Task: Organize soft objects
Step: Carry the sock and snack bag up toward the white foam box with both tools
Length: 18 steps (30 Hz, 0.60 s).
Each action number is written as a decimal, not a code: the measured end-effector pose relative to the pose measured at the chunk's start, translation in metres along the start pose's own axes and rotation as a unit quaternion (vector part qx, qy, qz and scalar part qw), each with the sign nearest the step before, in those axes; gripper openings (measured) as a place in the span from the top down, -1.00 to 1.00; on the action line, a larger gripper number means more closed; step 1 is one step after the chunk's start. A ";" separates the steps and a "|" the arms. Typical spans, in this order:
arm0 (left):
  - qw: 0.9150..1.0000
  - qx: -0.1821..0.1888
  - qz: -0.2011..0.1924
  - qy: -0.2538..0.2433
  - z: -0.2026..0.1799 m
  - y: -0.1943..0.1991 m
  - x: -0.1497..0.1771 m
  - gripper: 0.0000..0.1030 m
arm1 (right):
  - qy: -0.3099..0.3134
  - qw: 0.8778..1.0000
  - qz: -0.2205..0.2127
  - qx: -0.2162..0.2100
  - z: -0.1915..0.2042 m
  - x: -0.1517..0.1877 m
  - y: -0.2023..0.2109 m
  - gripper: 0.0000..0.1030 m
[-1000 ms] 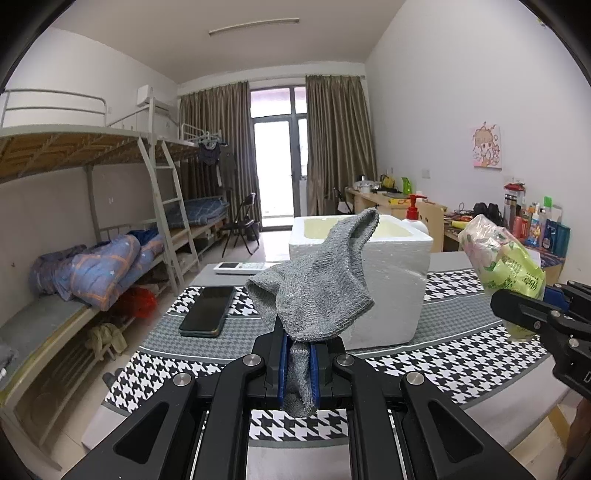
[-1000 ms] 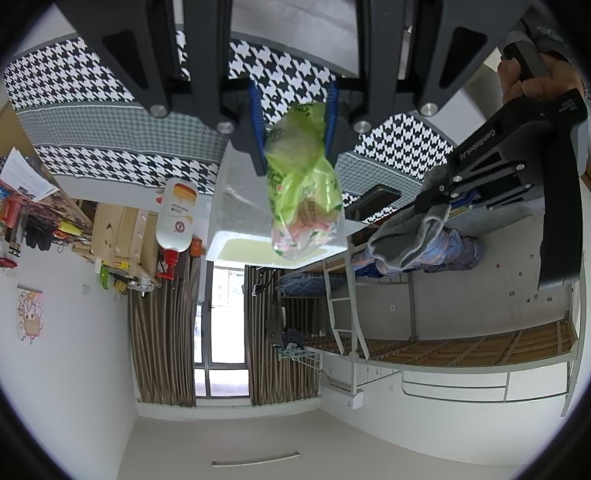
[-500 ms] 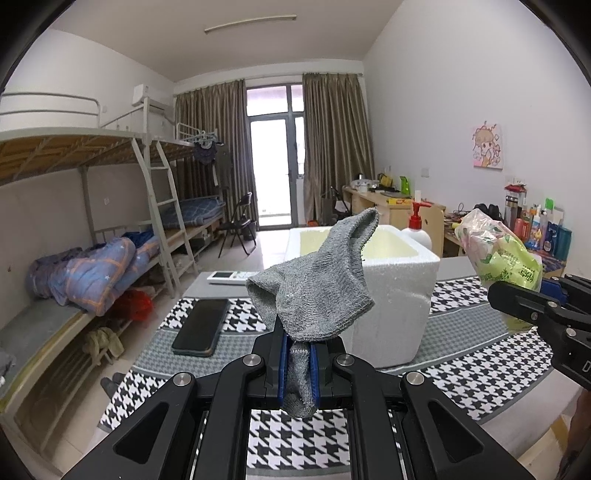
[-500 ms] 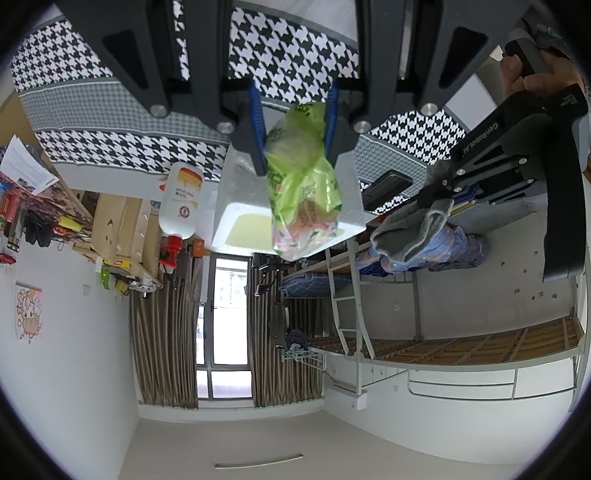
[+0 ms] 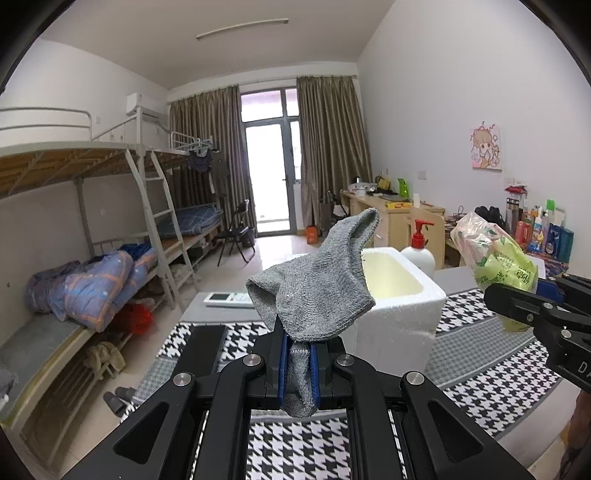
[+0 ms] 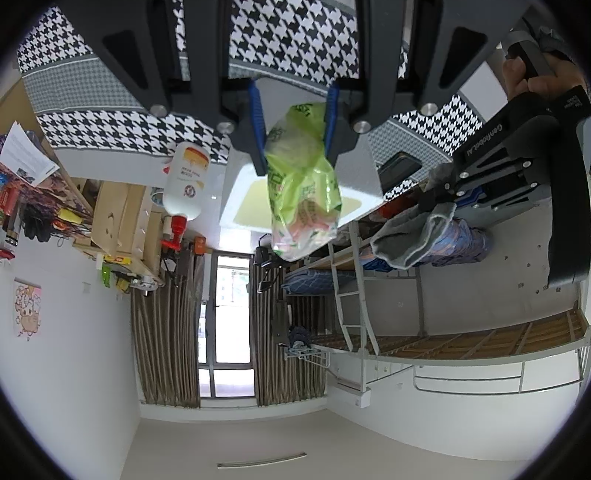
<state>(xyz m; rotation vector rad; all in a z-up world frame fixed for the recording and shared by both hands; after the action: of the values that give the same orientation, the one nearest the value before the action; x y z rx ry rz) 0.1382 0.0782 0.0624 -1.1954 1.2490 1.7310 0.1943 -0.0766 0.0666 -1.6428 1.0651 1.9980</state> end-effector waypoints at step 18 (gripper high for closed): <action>1.000 0.025 0.012 0.006 -0.002 -0.043 -0.016 0.80 | -0.005 1.000 0.013 0.003 -0.020 -0.012 -0.031 0.39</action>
<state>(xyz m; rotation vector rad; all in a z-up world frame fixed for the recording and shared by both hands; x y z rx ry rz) 0.1834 0.0890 0.0634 -1.1691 1.3108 1.7012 0.2322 -0.0683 0.0672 -1.6220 1.0936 2.0162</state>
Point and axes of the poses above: each gripper's, at about its wrist camera, not at the fingertips, and y roughly against the way its jaws point, z to its left, x to its underside, the point moved 1 cm from there along -y, roughly the way its jaws point, and after that the axes turned 6 degrees about -x, right-handed, at the moved point
